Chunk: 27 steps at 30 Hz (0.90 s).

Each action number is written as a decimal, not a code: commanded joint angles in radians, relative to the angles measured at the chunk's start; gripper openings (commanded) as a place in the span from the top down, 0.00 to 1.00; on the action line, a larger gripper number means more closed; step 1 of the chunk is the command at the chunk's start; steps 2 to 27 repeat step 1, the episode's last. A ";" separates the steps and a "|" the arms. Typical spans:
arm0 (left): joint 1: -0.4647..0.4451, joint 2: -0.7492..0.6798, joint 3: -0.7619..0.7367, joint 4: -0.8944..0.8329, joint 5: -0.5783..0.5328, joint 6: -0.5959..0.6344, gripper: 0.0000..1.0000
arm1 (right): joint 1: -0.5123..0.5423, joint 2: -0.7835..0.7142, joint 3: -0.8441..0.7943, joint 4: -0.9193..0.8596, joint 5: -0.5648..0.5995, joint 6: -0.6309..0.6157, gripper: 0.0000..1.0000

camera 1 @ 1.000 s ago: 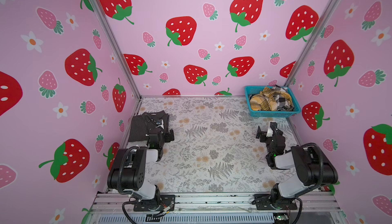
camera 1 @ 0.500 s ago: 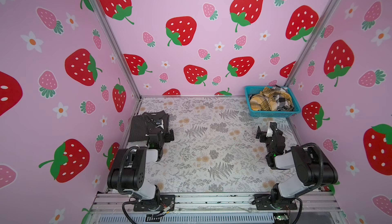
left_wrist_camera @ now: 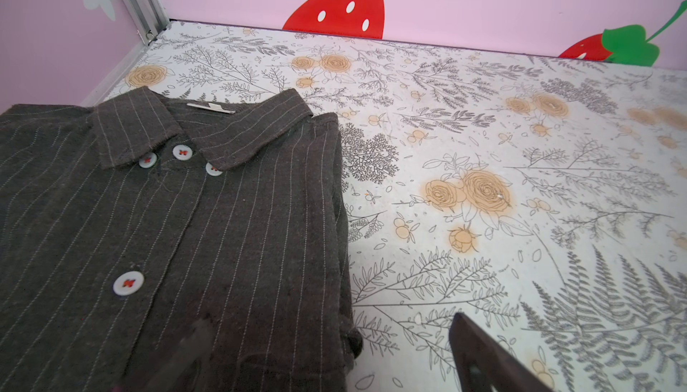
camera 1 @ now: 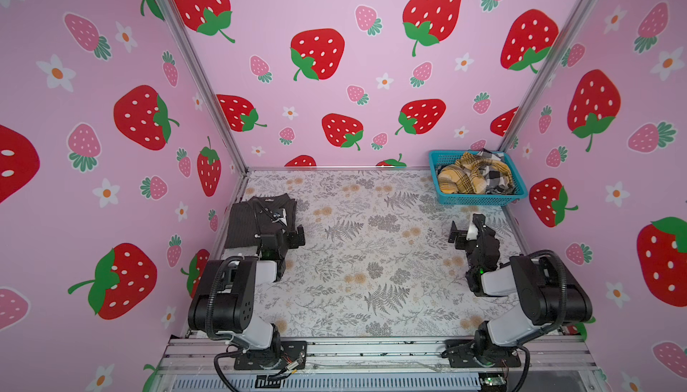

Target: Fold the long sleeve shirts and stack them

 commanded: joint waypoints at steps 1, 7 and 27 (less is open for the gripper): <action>0.000 -0.002 0.012 0.030 0.008 0.023 0.01 | 0.007 -0.011 0.006 0.008 0.001 -0.024 0.00; 0.000 -0.002 0.012 0.030 0.008 0.023 0.01 | 0.007 -0.011 0.006 0.008 0.001 -0.024 0.00; 0.000 -0.002 0.012 0.030 0.008 0.023 0.01 | 0.007 -0.011 0.006 0.008 0.001 -0.024 0.00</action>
